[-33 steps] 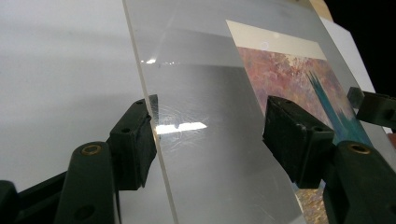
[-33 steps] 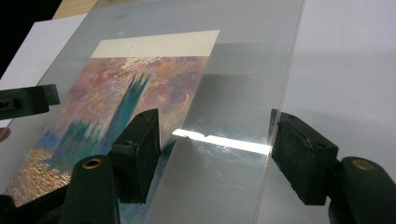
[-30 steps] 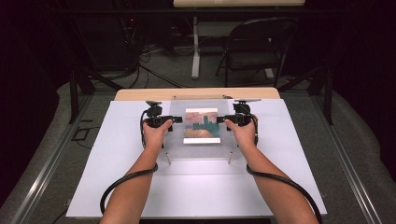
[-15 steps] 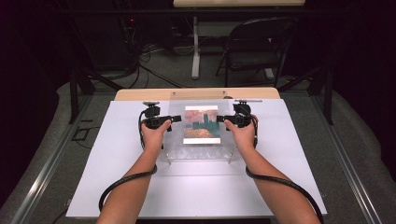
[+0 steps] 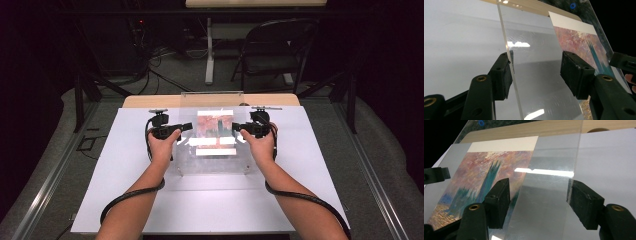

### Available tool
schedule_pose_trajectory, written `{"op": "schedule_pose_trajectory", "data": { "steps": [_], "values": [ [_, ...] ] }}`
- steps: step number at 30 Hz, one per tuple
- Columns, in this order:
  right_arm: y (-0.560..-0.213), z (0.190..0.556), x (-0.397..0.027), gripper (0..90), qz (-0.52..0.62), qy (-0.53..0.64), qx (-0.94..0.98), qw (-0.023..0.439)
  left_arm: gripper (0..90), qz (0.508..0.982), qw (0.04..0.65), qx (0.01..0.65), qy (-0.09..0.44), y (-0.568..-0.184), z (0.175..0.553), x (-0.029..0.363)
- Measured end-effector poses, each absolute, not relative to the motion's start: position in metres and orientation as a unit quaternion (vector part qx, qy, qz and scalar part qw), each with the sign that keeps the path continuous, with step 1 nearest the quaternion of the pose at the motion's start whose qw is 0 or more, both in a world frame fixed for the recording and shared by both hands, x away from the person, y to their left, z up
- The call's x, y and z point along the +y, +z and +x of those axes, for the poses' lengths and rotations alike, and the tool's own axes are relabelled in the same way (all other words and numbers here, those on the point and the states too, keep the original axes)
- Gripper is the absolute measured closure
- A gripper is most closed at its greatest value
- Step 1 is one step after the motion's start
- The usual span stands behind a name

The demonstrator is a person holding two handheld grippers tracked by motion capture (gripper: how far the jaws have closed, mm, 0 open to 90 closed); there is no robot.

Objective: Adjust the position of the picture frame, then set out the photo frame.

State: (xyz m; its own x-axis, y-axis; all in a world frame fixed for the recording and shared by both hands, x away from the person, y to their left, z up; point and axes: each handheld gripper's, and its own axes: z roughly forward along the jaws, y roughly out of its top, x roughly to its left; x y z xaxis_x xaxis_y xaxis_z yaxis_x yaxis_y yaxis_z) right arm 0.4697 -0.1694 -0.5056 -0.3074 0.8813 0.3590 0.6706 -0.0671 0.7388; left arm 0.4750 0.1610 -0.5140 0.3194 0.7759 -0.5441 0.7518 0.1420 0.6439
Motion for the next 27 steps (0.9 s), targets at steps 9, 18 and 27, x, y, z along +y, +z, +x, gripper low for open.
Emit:
{"op": "schedule_pose_trajectory", "data": {
  "steps": [9, 18, 27],
  "values": [
    [-0.499, 0.463, -0.168, 35.0, 0.565, 0.454, 0.676, 0.132, 44.6, 0.656, 0.489, 0.575, 0.024, -0.506, 0.467, 0.162],
    [-0.494, 0.457, -0.168, 35.0, 0.557, 0.456, 0.679, 0.140, 46.1, 0.658, 0.493, 0.568, 0.025, -0.502, 0.462, 0.164],
    [-0.489, 0.451, -0.168, 35.1, 0.547, 0.461, 0.682, 0.153, 48.2, 0.656, 0.504, 0.562, 0.027, -0.497, 0.455, 0.168]
  ]
}}
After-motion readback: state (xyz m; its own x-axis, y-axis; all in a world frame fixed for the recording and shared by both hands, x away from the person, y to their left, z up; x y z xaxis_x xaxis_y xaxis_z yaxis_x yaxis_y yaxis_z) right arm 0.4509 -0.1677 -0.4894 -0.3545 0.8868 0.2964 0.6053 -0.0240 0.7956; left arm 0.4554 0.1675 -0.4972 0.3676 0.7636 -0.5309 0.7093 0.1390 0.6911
